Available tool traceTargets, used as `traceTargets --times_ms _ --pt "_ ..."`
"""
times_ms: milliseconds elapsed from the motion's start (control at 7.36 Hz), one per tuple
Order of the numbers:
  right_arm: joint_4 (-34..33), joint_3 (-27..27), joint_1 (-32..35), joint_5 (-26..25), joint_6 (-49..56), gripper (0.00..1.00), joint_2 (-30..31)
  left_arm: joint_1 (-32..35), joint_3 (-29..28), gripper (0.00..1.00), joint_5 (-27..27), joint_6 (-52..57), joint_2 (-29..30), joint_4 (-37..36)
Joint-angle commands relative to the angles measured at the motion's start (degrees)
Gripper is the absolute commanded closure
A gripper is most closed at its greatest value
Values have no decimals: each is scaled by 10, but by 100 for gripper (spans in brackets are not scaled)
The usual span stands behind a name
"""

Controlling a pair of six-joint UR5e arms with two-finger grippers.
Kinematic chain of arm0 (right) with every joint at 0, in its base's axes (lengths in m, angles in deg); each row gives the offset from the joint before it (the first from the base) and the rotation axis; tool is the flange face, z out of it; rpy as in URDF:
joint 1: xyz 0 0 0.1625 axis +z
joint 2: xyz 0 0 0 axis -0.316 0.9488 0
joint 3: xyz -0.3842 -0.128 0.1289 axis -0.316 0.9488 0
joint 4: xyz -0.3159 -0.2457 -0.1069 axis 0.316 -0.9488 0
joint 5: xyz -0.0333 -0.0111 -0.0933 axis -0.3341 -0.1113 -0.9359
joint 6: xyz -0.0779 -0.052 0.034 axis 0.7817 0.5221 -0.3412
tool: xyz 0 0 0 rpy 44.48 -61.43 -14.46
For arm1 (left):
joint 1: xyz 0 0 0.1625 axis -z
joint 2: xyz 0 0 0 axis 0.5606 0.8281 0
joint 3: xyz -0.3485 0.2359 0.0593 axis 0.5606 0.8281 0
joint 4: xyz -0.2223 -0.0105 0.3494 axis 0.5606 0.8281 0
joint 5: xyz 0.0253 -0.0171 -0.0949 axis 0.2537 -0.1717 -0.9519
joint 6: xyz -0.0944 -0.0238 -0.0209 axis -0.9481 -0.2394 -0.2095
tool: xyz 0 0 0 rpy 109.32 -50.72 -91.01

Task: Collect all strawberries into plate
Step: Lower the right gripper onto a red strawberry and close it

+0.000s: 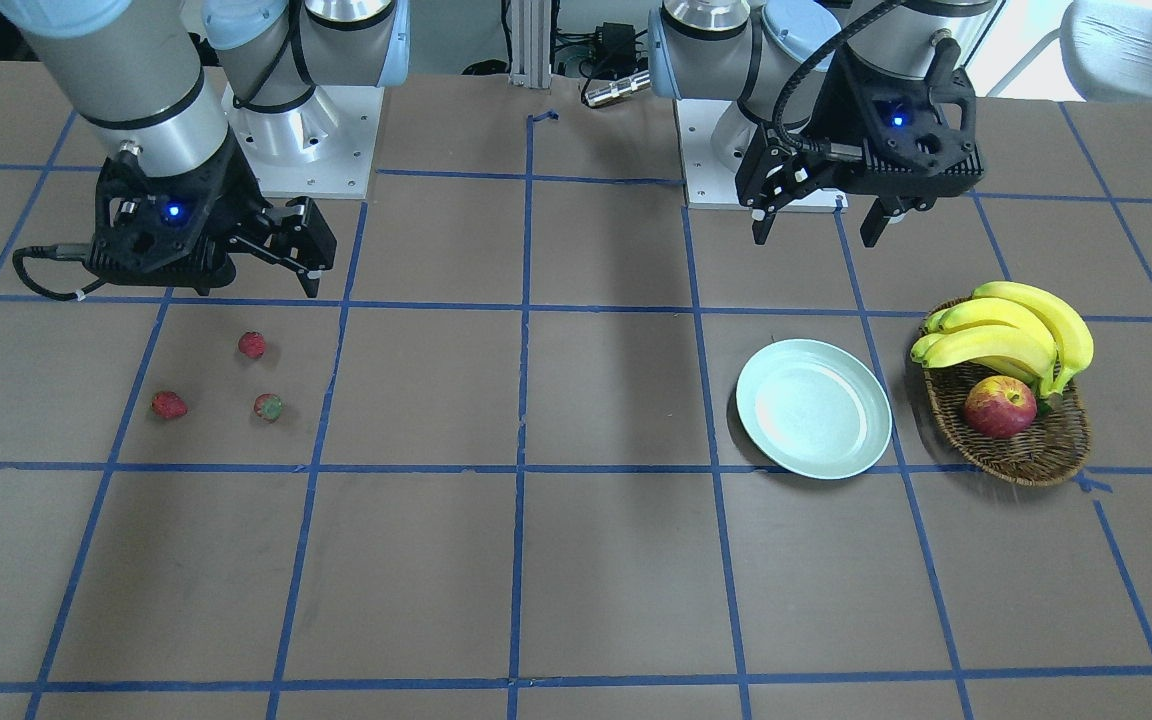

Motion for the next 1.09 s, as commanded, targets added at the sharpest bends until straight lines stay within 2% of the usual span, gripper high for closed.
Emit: traceTargets --times_ms 0,272,407,679,951 --pt "-120 -117 -42 -2 39 0 -8 0 0 0 0 0 0 0" --pt "-309 -220 -42 -5 41 0 -70 0 0 0 -1 0 -1 0" --pt "-387 -253 -42 -22 48 2 -91 0 0 0 0 0 -1 0" --pt "-411 -273 -42 -25 53 16 -108 -2 -1 0 0 0 -1 0" --pt "-426 -270 -42 -20 49 66 -108 -1 0 0 2 0 -5 0"
